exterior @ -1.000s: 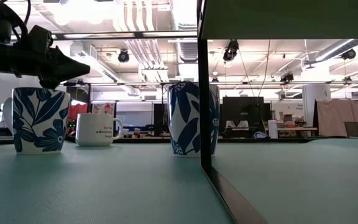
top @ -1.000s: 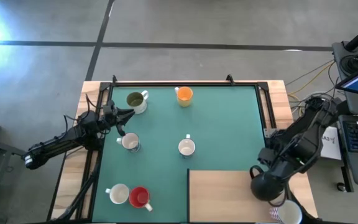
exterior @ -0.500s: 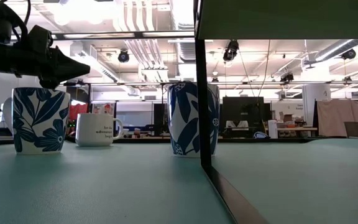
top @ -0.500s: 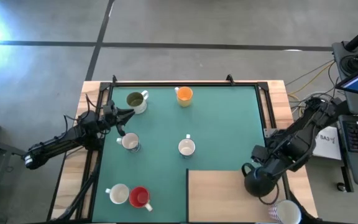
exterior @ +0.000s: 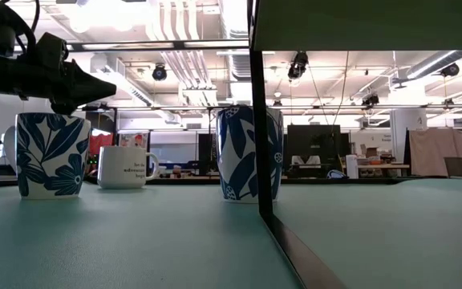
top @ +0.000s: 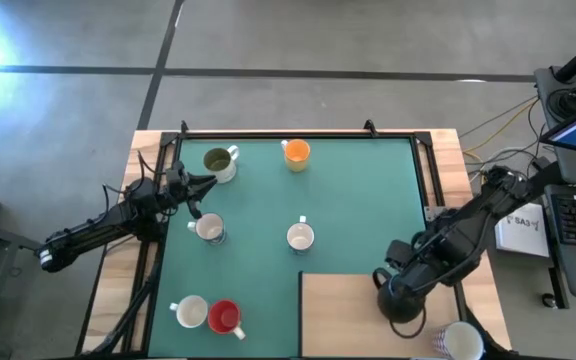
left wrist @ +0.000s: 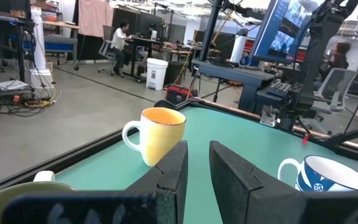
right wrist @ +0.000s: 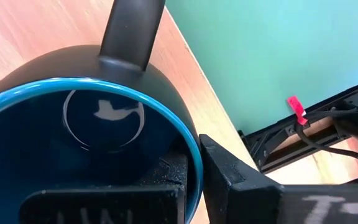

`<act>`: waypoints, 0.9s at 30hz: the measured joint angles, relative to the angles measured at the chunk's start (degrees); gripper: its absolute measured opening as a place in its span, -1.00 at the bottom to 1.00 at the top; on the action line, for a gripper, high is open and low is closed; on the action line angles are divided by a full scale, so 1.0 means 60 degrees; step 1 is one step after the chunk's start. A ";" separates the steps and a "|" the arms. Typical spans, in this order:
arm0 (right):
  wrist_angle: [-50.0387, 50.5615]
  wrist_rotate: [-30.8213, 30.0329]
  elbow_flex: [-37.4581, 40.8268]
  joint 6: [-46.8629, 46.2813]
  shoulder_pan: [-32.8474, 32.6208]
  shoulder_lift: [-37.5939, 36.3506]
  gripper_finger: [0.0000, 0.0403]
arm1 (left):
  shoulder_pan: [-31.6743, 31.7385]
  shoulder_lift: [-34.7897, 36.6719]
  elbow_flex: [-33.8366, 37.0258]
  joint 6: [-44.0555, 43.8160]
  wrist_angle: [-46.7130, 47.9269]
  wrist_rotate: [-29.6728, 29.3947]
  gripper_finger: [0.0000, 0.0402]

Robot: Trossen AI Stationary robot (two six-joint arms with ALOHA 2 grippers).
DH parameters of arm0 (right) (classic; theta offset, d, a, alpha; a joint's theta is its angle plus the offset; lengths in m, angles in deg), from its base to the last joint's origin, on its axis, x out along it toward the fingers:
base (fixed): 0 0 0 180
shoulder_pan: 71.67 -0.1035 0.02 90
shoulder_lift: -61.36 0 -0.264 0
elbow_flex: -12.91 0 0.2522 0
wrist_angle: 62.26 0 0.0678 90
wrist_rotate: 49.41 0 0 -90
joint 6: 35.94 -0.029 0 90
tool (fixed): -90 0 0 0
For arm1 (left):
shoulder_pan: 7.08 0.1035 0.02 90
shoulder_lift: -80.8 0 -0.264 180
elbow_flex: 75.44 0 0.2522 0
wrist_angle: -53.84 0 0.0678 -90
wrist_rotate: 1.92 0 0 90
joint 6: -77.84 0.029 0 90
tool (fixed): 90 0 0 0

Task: Place coffee mugs
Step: Put the black mug on the shelf

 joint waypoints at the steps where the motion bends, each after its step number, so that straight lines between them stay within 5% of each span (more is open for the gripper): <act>1: 0.0000 0.0034 0.0000 -0.0043 0.0004 0.0051 -0.93 | 0.0001 -0.0004 0.0000 0.0000 0.0001 -0.0001 -0.75; 27: -0.0009 -0.1037 -0.1317 0.1114 0.0474 0.1554 -0.88 | 0.0001 -0.0022 0.0000 0.0000 -0.0001 0.0001 -0.75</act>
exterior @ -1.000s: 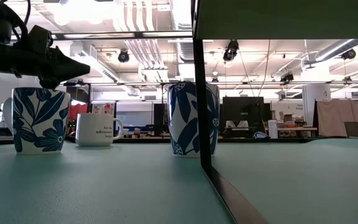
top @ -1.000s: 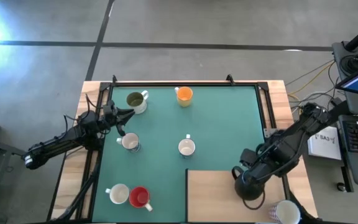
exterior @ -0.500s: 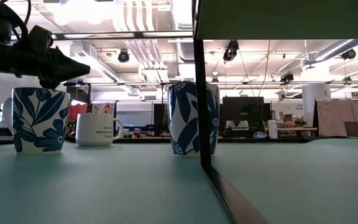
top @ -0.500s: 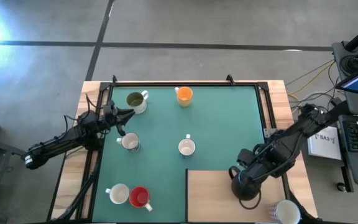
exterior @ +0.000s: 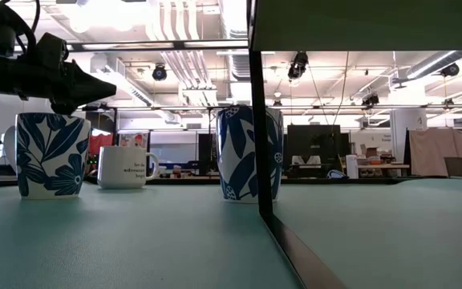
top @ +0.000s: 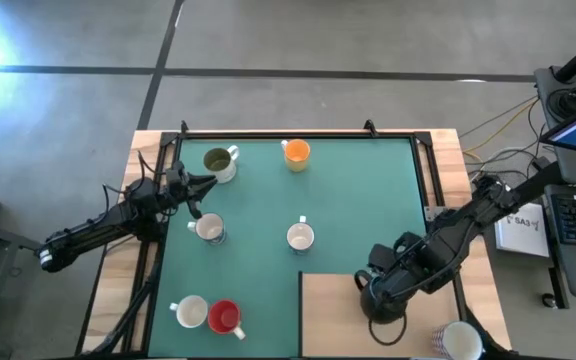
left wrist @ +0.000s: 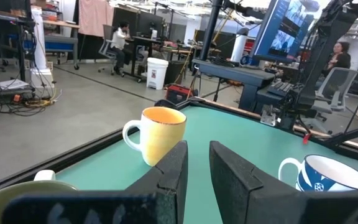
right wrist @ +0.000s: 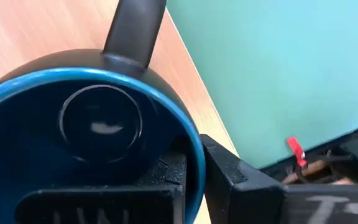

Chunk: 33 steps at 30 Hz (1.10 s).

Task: Place coffee mugs
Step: Put the black mug on the shelf

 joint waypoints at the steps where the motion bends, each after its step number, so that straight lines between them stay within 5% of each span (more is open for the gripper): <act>1: -0.0031 -0.0093 -0.0069 -0.0008 0.0000 0.0044 -0.85 | -0.0001 0.0000 0.0000 0.0000 -0.0001 0.0001 -0.75; 12: -0.0017 0.0008 -0.0443 0.0234 0.0000 0.0359 -0.53 | -0.0003 0.0000 0.0000 0.0000 0.0002 0.0001 -0.75; 24: -0.0123 0.0194 -0.0720 0.0504 0.0000 0.0321 -0.90 | -0.0003 -0.0004 0.0000 0.0000 0.0002 -0.0002 -0.75; 33: 0.0120 0.0113 -0.1132 0.0657 -0.0004 0.0338 -0.93 | -0.0001 -0.0004 -0.0002 0.0000 0.0002 -0.0001 -0.75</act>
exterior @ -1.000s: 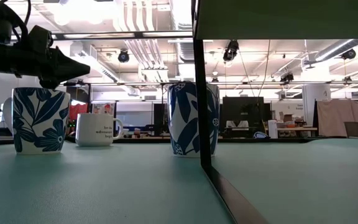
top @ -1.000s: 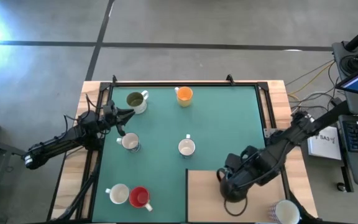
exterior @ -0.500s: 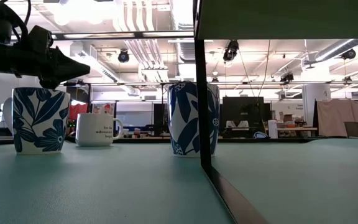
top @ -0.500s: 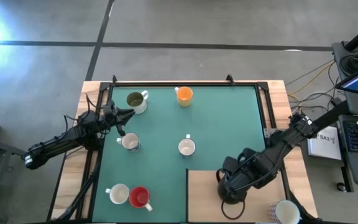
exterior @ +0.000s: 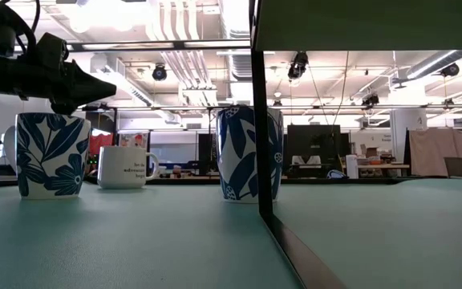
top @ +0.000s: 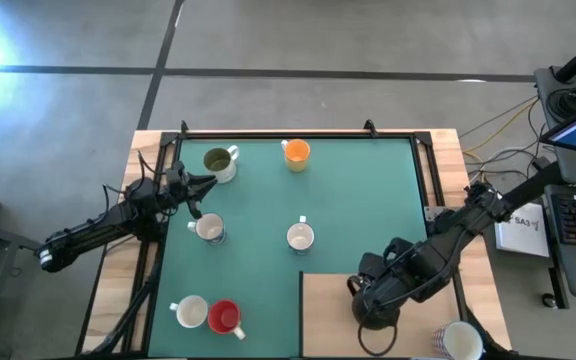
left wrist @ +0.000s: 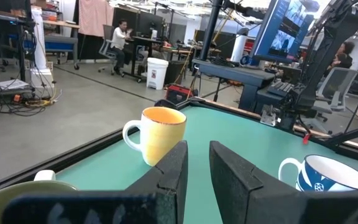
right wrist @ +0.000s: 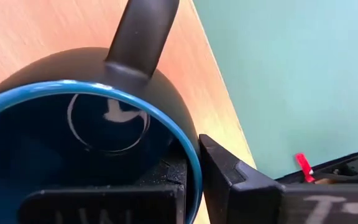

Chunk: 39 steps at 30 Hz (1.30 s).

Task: Place coffee mugs
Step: Put the black mug on the shelf

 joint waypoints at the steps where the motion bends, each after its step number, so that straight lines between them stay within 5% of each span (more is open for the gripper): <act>1: -0.0044 0.0000 -0.0071 -0.0004 0.0003 0.0000 -0.93 | 0.0001 0.0000 0.0002 0.0000 0.0000 0.0000 -0.75; 14: -0.0139 -0.0797 -0.0461 0.0561 0.0070 -0.0004 -0.93 | 0.0001 0.0000 0.0002 0.0000 0.0000 -0.0001 -0.75; 39: -0.0137 -0.0796 -0.0763 0.2509 0.0994 0.0709 -0.89 | 0.0001 0.0000 0.0002 0.0000 0.0000 0.0002 -0.75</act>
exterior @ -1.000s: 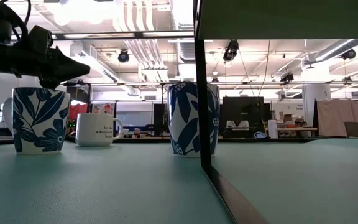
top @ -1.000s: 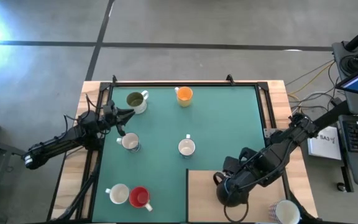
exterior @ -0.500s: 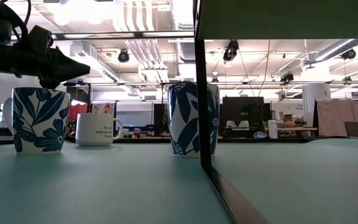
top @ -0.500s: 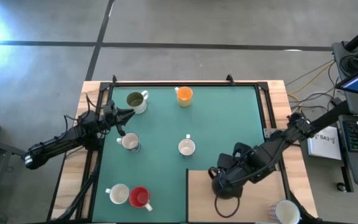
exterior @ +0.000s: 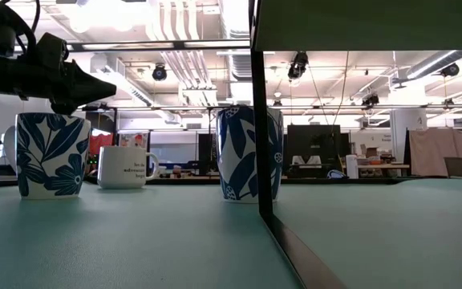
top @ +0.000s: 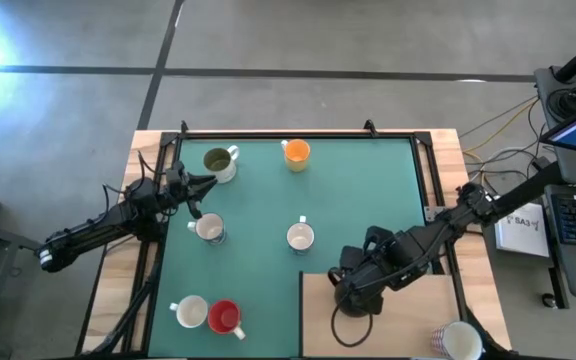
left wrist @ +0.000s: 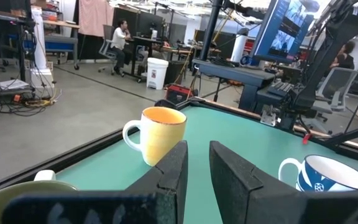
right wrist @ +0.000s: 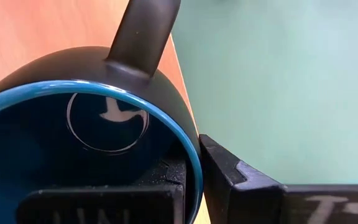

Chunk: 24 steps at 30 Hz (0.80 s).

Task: Place coffee mugs
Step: Put the black mug on the shelf

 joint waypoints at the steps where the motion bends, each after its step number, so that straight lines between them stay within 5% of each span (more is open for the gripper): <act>1: -0.0032 -0.0012 -0.0035 0.0032 0.0000 0.0015 -0.87 | -0.0004 -0.0001 -0.0001 0.0000 0.0000 0.0000 -0.75; 24: -0.0645 0.0744 -0.0045 0.0321 -0.0011 0.0013 -0.54 | -0.0002 -0.0004 0.0000 0.0000 -0.0002 -0.0003 -0.75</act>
